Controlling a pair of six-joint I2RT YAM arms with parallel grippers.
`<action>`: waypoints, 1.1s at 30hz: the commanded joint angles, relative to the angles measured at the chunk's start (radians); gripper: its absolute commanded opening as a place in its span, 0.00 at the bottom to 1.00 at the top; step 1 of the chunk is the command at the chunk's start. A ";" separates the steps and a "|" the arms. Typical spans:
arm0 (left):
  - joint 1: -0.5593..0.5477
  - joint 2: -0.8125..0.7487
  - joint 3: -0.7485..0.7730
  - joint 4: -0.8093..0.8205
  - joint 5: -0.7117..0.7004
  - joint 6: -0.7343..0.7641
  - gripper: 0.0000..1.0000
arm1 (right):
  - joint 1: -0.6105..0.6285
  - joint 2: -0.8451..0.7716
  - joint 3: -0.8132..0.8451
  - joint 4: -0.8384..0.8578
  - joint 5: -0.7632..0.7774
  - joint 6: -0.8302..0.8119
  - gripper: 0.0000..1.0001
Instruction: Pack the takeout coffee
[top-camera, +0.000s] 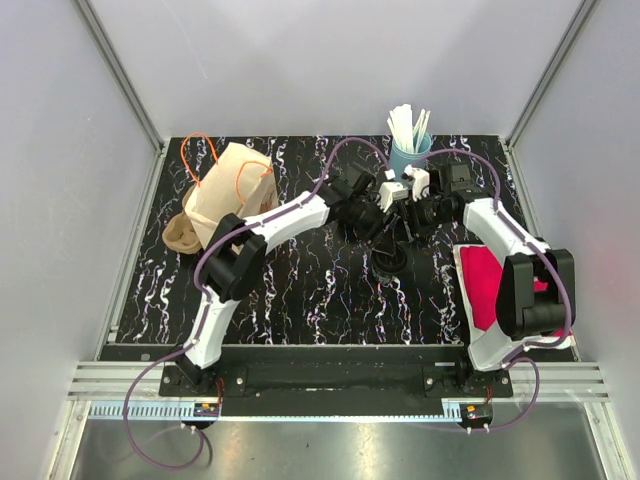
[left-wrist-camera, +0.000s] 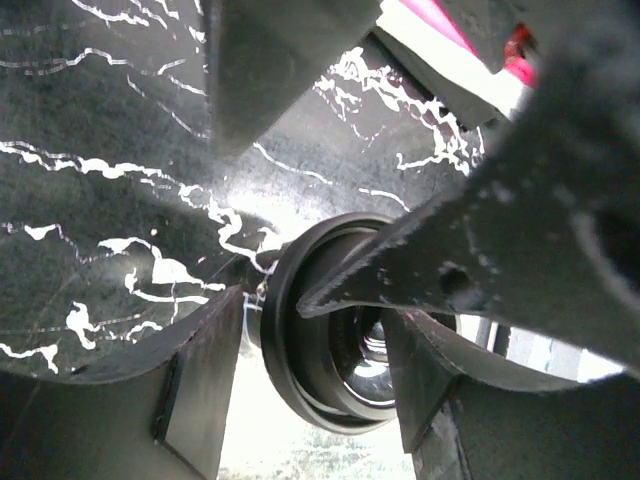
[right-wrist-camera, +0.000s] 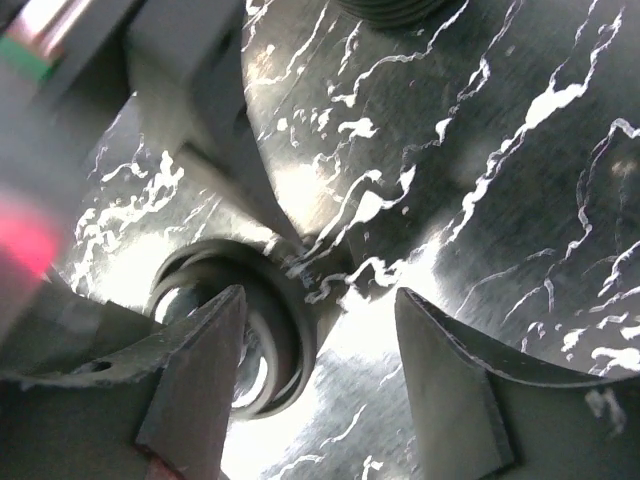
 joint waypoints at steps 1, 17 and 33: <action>0.018 0.050 -0.004 -0.070 -0.128 0.018 0.60 | -0.014 -0.103 0.031 -0.034 -0.011 0.032 0.68; 0.050 0.013 -0.004 -0.044 -0.047 -0.016 0.70 | -0.060 -0.186 -0.077 -0.042 -0.109 0.063 0.80; 0.062 -0.014 0.006 0.028 0.107 -0.120 0.77 | -0.082 -0.094 -0.113 -0.034 -0.195 0.110 0.84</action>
